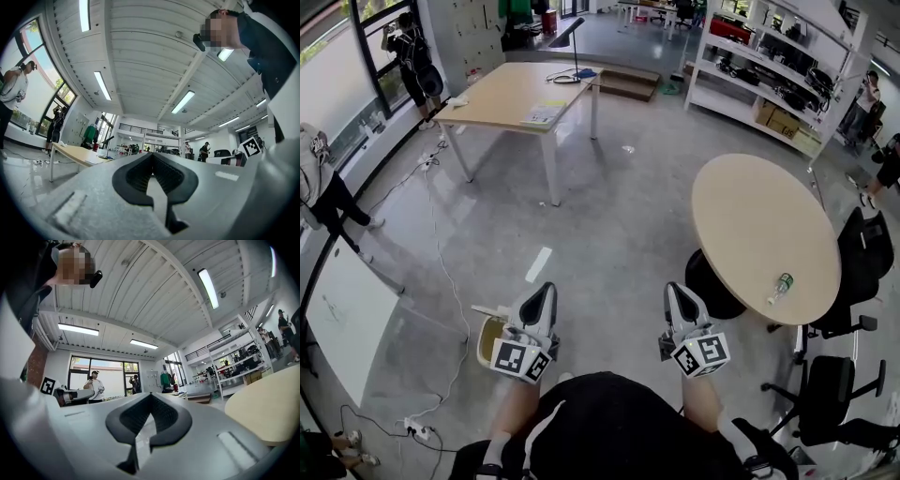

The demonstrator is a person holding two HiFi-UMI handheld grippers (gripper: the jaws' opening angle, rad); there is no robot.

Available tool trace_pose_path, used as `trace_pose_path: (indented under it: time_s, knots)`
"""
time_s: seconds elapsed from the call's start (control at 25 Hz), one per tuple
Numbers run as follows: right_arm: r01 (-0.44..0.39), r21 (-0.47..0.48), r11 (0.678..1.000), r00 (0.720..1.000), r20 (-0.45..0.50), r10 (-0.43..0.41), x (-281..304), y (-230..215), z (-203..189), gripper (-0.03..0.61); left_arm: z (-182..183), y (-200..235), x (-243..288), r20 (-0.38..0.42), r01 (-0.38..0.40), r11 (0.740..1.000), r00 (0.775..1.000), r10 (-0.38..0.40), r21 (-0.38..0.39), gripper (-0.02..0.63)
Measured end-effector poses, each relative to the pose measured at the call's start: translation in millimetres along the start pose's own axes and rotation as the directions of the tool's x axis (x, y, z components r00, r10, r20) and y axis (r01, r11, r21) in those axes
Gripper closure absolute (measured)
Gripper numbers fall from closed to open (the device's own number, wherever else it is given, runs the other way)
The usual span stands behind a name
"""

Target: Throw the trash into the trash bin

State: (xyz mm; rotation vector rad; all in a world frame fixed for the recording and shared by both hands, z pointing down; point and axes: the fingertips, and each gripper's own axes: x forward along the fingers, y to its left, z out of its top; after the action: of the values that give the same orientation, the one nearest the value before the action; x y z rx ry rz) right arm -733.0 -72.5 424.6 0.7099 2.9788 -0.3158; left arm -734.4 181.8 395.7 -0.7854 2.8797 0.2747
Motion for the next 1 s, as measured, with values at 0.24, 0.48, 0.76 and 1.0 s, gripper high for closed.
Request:
trace_pose_path:
  time_s: [0.24, 0.48, 0.76, 1.0]
  knots:
    - [-0.005, 0.047, 0.999, 0.998, 0.058, 0.003, -10.3, -6.4, 18.1, 0.575, -0.1, -17.2, 7.7, -0.010, 0.027, 1.000, 1.000, -0.027, -0.001, 0.612]
    - [0.033, -0.014, 0.999, 0.998, 0.055, -0.032, -44.5, -30.4, 30.2, 0.574, -8.2, -62.5, 20.9, -0.027, 0.094, 0.995, 0.995, -0.094, -0.014, 0.612]
    - [0.142, 0.007, 0.990, 0.986, 0.084, -0.142, -117.6, -74.3, 45.5, 0.574, -23.1, -128.4, 44.7, -0.038, 0.194, 0.979, 0.980, -0.196, -0.055, 0.612]
    - [0.275, -0.020, 0.961, 0.957, 0.096, -0.272, -186.8, -107.4, 55.3, 0.574, -38.7, -181.8, 62.4, -0.029, 0.272, 0.956, 0.961, -0.276, -0.107, 0.612]
